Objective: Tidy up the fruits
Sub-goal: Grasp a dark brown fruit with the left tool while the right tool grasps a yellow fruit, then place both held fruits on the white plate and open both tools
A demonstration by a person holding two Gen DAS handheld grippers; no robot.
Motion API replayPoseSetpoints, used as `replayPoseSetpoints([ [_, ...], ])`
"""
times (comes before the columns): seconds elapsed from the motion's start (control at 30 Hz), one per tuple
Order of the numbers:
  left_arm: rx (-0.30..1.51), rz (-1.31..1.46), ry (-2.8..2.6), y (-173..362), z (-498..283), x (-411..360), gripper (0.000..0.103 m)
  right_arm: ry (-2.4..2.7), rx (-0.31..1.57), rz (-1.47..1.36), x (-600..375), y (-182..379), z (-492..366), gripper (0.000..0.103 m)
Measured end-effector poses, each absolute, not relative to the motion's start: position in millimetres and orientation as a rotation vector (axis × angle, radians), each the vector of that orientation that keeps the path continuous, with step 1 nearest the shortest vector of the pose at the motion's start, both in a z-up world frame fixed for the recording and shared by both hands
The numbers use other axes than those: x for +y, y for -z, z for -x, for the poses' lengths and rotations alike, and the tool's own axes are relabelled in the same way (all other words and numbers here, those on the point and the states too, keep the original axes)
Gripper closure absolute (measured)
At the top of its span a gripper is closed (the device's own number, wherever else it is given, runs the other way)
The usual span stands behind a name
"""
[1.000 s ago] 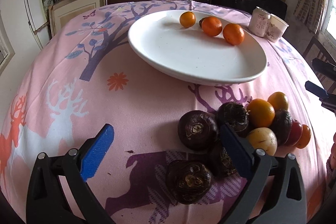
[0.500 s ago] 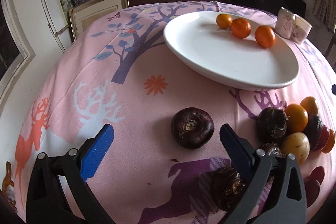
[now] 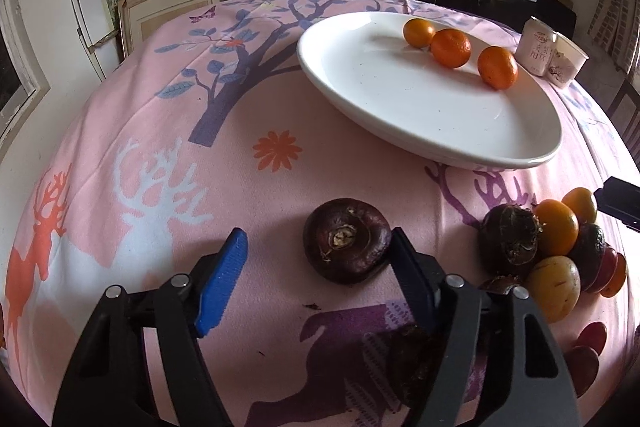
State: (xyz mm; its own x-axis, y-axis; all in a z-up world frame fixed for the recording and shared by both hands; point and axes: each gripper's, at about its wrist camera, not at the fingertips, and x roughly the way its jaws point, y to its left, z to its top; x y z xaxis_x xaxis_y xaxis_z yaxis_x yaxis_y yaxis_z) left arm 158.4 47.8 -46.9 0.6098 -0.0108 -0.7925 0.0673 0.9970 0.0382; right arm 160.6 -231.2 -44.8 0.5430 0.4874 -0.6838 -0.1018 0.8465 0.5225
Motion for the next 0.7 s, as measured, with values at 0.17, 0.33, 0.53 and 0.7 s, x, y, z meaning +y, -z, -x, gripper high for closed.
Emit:
replayPoseSetpoints([
  [0.17,0.909,-0.054,0.09,45.5,-157.4,43.8,0.054,-0.372,0.99,-0.46,-221.6,58.2,-167.1,0.062],
  [0.33,0.899,-0.047,0.106,43.6,-155.9,41.8,0.062,-0.372,0.971,-0.445,-221.2,58.3,-161.7,0.066],
  [0.53,0.792,0.023,0.106,11.9,-142.9,52.1,0.062,-0.333,0.823,-0.454,-243.0,29.6,-144.7,0.066],
  [0.7,0.74,-0.003,0.116,-18.2,-155.0,38.1,0.062,-0.304,0.713,-0.41,-244.1,-3.1,-144.4,0.066],
])
